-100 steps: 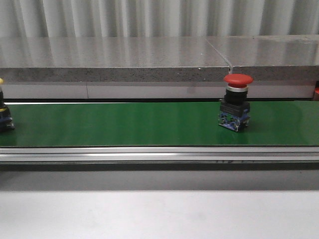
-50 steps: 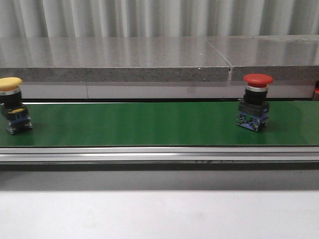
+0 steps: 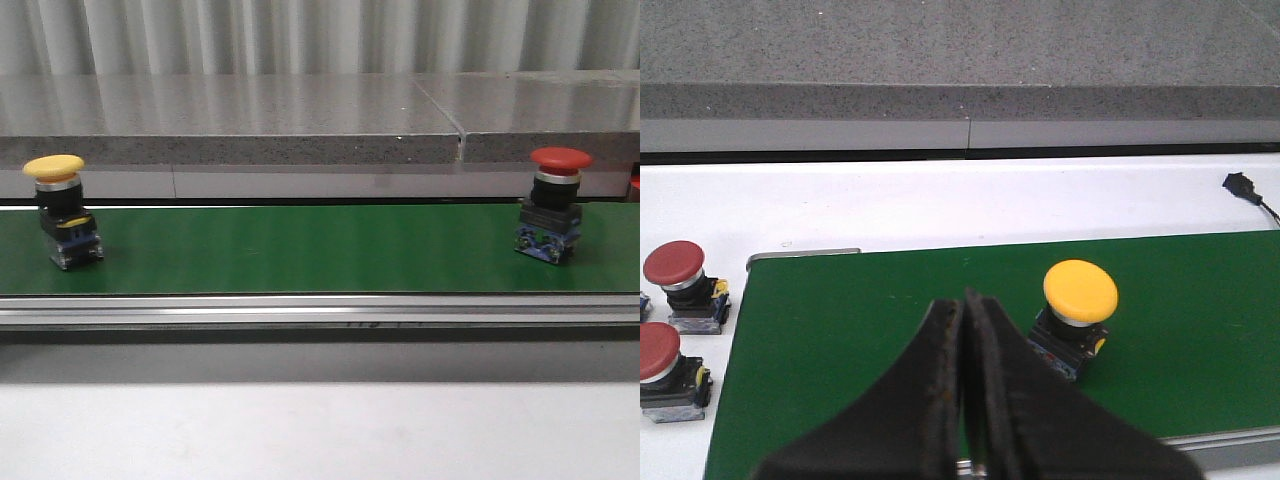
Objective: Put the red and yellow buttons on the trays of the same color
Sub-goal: 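Grasp the red button arriving at the belt's end with the right gripper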
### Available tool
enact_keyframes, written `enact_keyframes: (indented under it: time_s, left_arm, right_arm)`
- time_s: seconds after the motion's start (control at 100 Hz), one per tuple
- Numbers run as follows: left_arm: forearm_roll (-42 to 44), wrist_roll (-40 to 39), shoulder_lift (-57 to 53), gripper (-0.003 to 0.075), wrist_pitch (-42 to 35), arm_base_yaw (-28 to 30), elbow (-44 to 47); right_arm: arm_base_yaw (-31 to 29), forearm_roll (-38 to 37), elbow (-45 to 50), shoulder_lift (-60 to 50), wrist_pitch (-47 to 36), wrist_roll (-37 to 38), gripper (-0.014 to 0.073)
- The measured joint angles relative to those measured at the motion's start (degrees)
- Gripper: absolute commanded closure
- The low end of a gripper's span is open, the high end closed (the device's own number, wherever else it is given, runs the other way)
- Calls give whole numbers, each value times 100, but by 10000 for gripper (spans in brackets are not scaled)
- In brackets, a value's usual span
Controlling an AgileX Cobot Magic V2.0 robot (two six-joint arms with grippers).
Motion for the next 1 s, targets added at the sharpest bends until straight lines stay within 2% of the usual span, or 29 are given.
enact_keyframes:
  time_s: [0.11, 0.19, 0.29, 0.53, 1.0]
  left_arm:
    - [0, 0, 0, 740, 0, 0, 0]
    - [0, 0, 0, 740, 0, 0, 0]
    - [0, 0, 0, 740, 0, 0, 0]
    - [0, 0, 0, 740, 0, 0, 0]
    - [0, 0, 0, 740, 0, 0, 0]
  right_arm:
    - [0, 0, 0, 0, 180, 0, 26]
    - [0, 0, 0, 0, 222, 0, -77]
    - [0, 0, 0, 0, 231, 0, -52]
    - [0, 338, -76, 324, 300, 0, -53]
    - [133, 429, -944, 2885, 267, 0, -53]
